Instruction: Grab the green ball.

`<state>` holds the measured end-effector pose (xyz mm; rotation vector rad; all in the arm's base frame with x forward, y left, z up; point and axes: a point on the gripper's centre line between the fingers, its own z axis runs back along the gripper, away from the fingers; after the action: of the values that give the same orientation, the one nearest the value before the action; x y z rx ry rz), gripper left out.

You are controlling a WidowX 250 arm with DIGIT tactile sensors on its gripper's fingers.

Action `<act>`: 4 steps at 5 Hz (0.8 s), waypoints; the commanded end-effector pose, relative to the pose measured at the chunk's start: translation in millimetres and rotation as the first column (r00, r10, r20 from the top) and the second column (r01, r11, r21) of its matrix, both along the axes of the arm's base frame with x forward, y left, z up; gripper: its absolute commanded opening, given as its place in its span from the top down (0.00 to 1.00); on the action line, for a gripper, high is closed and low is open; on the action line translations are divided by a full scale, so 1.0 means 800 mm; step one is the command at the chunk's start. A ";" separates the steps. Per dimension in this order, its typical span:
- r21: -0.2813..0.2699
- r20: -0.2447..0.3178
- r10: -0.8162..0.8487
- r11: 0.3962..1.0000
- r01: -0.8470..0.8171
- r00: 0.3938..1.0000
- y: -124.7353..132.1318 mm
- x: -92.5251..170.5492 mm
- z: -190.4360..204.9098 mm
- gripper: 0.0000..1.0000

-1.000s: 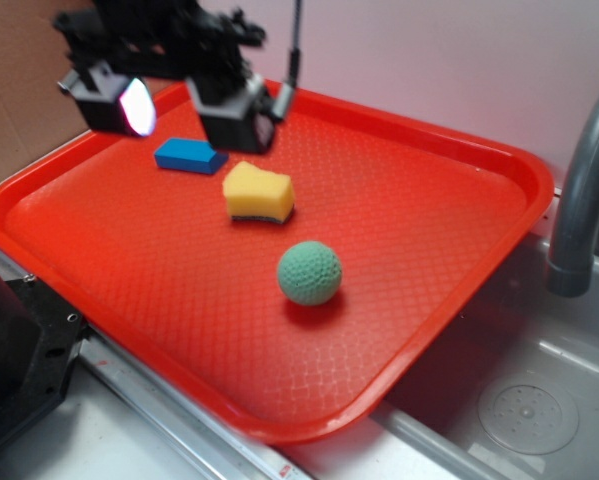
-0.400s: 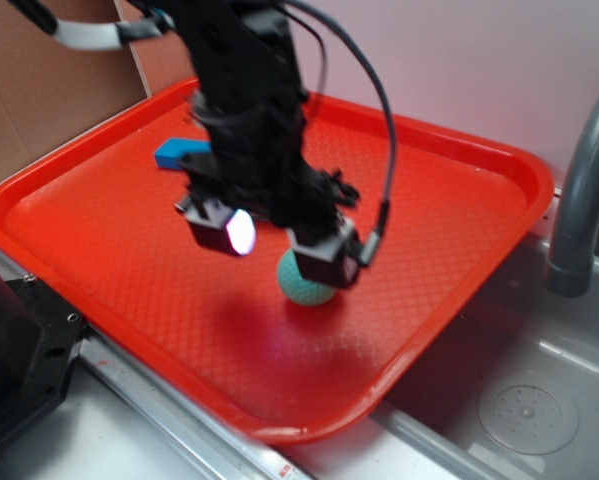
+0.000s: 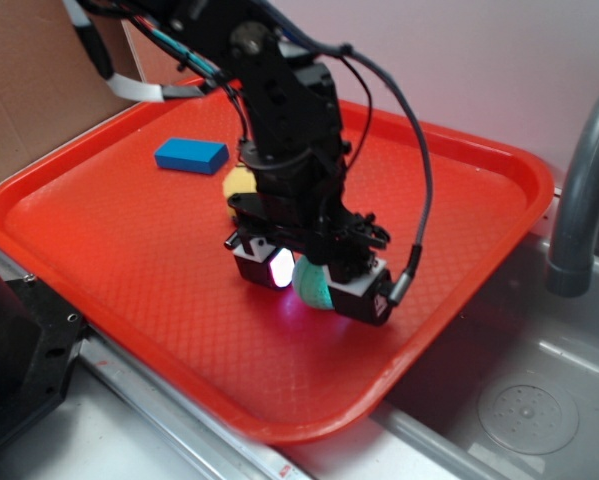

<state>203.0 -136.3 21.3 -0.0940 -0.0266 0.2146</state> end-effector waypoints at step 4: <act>0.002 0.046 0.006 1.000 -0.006 0.999 0.088 0.020 0.122 1.00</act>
<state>209.9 -62.7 109.1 -0.0826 -0.0201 0.2224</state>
